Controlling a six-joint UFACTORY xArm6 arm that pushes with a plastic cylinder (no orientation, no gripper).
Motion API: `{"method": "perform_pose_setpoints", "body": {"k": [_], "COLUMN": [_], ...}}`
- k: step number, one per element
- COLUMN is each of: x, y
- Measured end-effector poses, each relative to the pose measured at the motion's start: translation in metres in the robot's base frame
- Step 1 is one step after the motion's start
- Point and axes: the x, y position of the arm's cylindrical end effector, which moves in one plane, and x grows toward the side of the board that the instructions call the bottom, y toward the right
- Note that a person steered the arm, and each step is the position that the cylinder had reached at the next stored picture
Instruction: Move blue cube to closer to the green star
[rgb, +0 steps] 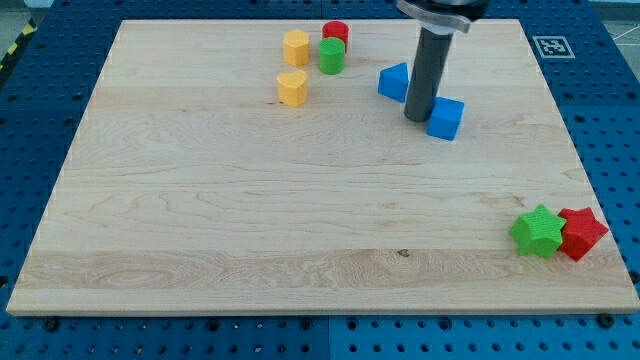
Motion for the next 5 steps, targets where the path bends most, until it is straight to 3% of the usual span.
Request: {"method": "perform_pose_setpoints", "body": {"k": [3, 5], "x": [0.105, 0.045], "y": [0.013, -0.006]}}
